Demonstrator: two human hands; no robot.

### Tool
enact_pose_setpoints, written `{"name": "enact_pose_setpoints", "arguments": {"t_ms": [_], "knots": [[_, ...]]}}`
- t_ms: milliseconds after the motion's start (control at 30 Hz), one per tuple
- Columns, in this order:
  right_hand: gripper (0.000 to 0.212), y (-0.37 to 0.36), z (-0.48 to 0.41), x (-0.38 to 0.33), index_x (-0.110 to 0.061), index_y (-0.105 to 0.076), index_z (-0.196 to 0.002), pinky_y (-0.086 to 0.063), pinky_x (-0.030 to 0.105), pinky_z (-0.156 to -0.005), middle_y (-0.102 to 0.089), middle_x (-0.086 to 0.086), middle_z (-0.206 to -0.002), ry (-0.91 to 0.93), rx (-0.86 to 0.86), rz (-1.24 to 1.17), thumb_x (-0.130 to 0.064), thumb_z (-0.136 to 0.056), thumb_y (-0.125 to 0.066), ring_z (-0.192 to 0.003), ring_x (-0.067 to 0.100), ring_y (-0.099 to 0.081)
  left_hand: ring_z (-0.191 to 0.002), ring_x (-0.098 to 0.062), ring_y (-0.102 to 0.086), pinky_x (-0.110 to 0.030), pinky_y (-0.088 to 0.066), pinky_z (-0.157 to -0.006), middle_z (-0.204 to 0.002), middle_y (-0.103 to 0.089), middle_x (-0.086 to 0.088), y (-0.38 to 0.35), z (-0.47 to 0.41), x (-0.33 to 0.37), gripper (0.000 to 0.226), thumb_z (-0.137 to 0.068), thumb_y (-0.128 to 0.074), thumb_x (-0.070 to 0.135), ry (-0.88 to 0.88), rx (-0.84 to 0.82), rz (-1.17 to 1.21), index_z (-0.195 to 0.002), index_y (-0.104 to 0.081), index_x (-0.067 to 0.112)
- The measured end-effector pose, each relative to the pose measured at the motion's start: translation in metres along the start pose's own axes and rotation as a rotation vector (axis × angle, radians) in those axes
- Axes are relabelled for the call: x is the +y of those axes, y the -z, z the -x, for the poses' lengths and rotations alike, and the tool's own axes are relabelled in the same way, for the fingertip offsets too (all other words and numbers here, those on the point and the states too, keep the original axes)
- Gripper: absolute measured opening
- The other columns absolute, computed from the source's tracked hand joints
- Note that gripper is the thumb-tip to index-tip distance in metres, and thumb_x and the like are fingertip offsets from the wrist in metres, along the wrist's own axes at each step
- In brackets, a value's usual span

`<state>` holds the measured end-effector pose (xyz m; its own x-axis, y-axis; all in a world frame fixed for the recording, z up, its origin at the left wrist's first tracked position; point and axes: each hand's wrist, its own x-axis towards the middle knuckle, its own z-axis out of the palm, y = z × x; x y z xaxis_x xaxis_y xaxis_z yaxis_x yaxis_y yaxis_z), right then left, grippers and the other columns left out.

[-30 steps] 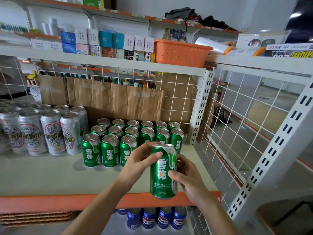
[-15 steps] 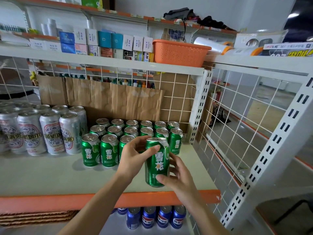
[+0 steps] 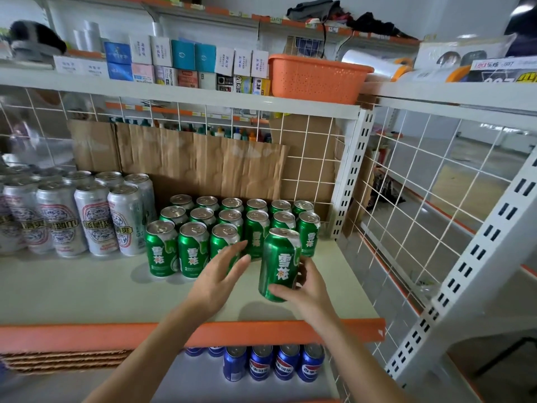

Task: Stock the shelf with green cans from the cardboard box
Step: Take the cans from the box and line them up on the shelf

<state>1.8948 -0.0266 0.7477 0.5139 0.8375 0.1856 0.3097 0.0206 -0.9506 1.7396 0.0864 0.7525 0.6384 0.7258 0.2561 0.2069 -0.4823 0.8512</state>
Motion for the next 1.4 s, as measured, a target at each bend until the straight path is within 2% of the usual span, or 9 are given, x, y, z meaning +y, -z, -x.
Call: {"name": "enact_pose_setpoints", "arguments": {"t_ms": [100,233,400,567,733,833,1067,1167,1400], "knots": [[0.062,-0.004,-0.019,0.01,-0.018,-0.045,-0.111,-0.044,0.007,-0.07,-0.059,-0.013,-0.099,-0.028,-0.009,0.032,-0.002,-0.065,-0.083,-0.087,-0.007,-0.057,-0.122,-0.005,-0.041,-0.023,-0.032,-0.101,-0.13,-0.044,0.016,0.004,0.013,-0.03,0.107,-0.061,-0.007,0.092,-0.066,-0.066,-0.328,-0.134,-0.045,0.024],[0.068,-0.019,-0.037,0.026,-0.013,-0.042,-0.12,-0.045,0.016,-0.082,-0.056,-0.006,-0.106,-0.056,-0.048,0.073,-0.005,-0.066,-0.083,-0.096,0.008,-0.056,-0.135,-0.007,-0.027,-0.024,-0.018,-0.111,-0.149,-0.031,0.01,0.005,0.019,-0.059,0.114,-0.055,0.008,0.092,-0.067,-0.301,-0.603,-0.141,-0.034,0.03],[0.074,-0.042,-0.052,0.044,-0.007,-0.039,-0.128,-0.042,0.003,-0.071,-0.053,-0.002,-0.109,-0.065,-0.046,0.06,-0.001,-0.067,-0.081,-0.099,0.009,-0.052,-0.141,-0.009,-0.017,-0.028,-0.012,-0.113,-0.153,-0.019,0.01,0.002,0.013,-0.068,0.095,-0.067,-0.006,0.08,-0.087,-0.405,-0.785,-0.145,-0.025,0.029],[0.073,-0.056,-0.067,0.056,-0.003,-0.037,-0.128,-0.048,0.014,-0.083,-0.052,0.001,-0.11,-0.075,-0.001,0.017,0.002,-0.069,-0.079,-0.1,0.012,-0.05,-0.142,-0.01,-0.014,-0.03,-0.011,-0.114,-0.156,-0.015,0.008,-0.001,0.011,-0.079,0.103,-0.061,0.01,0.076,-0.067,-0.39,-0.79,-0.147,-0.022,0.029],[0.072,-0.059,-0.083,0.064,-0.006,-0.039,-0.124,-0.047,0.022,-0.087,-0.053,0.002,-0.111,-0.07,0.017,-0.011,0.009,-0.066,-0.078,-0.104,0.015,-0.052,-0.142,-0.01,-0.014,-0.03,-0.012,-0.113,-0.156,-0.015,0.006,-0.001,0.01,-0.083,0.094,-0.07,-0.003,0.081,-0.081,-0.384,-0.8,-0.146,-0.024,0.031],[0.075,-0.06,-0.088,0.068,-0.005,-0.04,-0.127,-0.043,0.017,-0.081,-0.055,0.005,-0.115,-0.065,0.023,-0.001,0.008,-0.064,-0.079,-0.105,0.016,-0.052,-0.142,-0.008,-0.012,-0.029,-0.01,-0.114,-0.156,-0.015,0.008,0.0,0.01,-0.084,0.095,-0.068,-0.001,0.082,-0.08,-0.388,-0.793,-0.146,-0.024,0.032],[0.069,-0.056,-0.094,0.071,-0.019,-0.045,-0.113,-0.046,0.034,-0.092,-0.057,0.004,-0.111,-0.046,0.009,0.073,0.0,-0.061,-0.084,-0.104,0.017,-0.055,-0.142,-0.008,-0.011,-0.029,-0.009,-0.114,-0.156,-0.014,0.009,0.0,0.01,-0.083,0.088,-0.069,-0.003,0.07,-0.079,-0.382,-0.774,-0.146,-0.022,0.034],[0.069,-0.058,-0.095,0.072,-0.022,-0.045,-0.113,-0.046,0.04,-0.096,-0.058,0.004,-0.113,-0.04,0.018,0.098,-0.002,-0.061,-0.085,-0.108,0.02,-0.056,-0.142,-0.008,-0.011,-0.03,-0.008,-0.114,-0.156,-0.013,0.009,-0.001,0.009,-0.084,0.091,-0.068,-0.004,0.078,-0.071,-0.389,-0.776,-0.146,-0.022,0.034],[0.066,-0.061,-0.092,0.072,-0.015,-0.046,-0.119,-0.046,0.036,-0.095,-0.06,0.006,-0.115,-0.046,0.034,0.132,-0.006,-0.065,-0.083,-0.104,0.017,-0.056,-0.142,-0.008,-0.01,-0.029,-0.008,-0.114,-0.156,-0.012,0.009,-0.001,0.01,-0.085,0.094,-0.068,0.0,0.081,-0.082,-0.393,-0.798,-0.146,-0.022,0.033]]}}
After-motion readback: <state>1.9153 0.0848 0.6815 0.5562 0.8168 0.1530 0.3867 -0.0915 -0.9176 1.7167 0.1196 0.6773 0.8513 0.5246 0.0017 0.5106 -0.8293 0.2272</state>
